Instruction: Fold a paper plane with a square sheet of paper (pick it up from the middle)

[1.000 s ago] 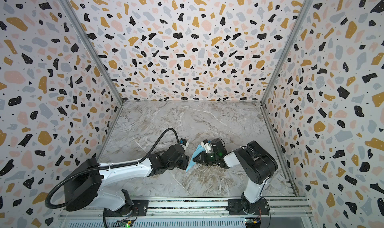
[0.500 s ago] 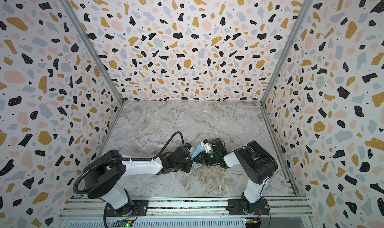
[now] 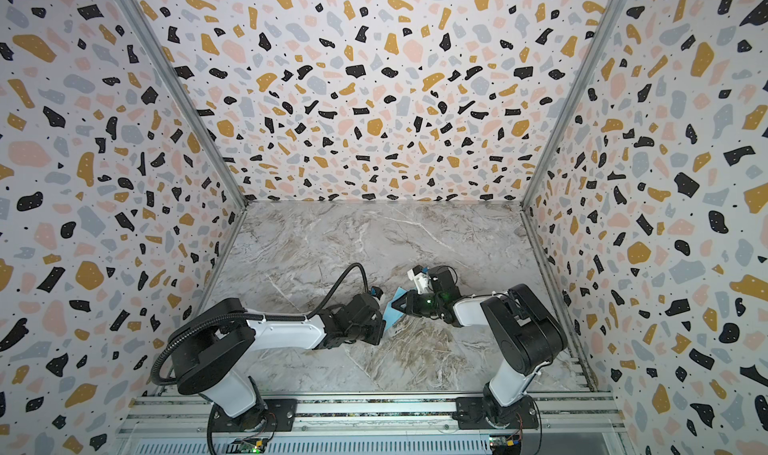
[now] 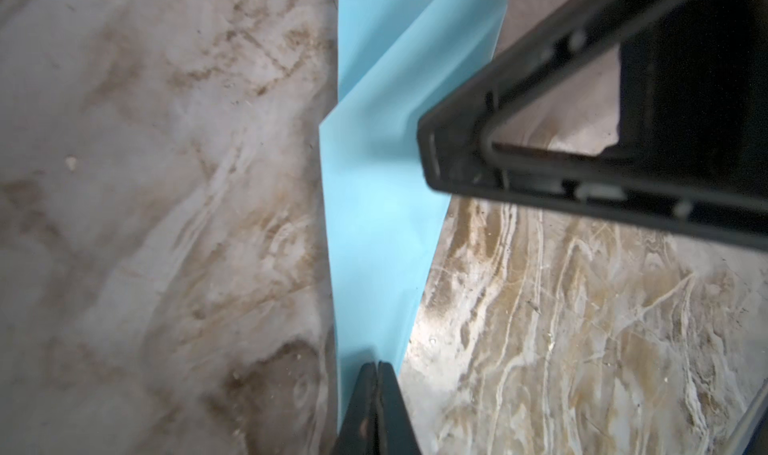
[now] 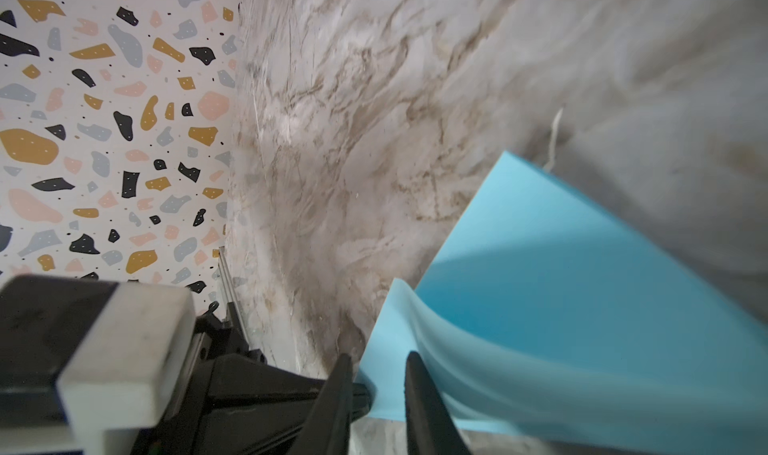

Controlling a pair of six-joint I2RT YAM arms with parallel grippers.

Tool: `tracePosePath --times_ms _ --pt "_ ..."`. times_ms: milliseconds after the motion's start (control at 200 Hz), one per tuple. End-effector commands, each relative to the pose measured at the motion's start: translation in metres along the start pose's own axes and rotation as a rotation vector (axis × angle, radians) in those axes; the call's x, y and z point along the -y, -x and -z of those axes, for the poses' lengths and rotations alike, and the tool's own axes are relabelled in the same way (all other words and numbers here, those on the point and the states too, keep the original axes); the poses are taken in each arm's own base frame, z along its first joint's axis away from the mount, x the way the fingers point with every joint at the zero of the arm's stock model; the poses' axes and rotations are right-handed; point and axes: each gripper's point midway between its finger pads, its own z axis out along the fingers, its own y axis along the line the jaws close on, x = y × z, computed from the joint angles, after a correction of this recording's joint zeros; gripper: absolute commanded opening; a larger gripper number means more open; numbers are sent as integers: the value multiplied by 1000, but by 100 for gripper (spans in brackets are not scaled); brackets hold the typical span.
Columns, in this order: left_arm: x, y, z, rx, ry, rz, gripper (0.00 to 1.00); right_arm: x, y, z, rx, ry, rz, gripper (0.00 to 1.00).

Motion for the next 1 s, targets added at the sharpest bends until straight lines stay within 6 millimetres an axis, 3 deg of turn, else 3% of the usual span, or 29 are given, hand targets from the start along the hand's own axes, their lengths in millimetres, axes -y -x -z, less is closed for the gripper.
tracePosePath --times_ms 0,230,456,591,696,771,996 --pt "-27 -42 -6 -132 91 5 0 4 6 4 5 -65 49 25" --pt "-28 -44 -7 -140 95 4 0 24 10 8 7 -204 53 25" --pt "-27 -44 -7 -140 93 4 0 33 23 29 55 -367 73 26" --pt "-26 -43 -7 -136 93 2 0 39 32 48 104 -499 108 37" --pt "-25 -43 -7 -135 93 1 0 45 35 58 132 -593 129 55" --pt "-25 -44 -8 -139 94 -1 0 46 35 56 121 -606 137 60" --pt "-24 -46 -9 -144 93 -2 0 48 30 37 44 -611 156 61"
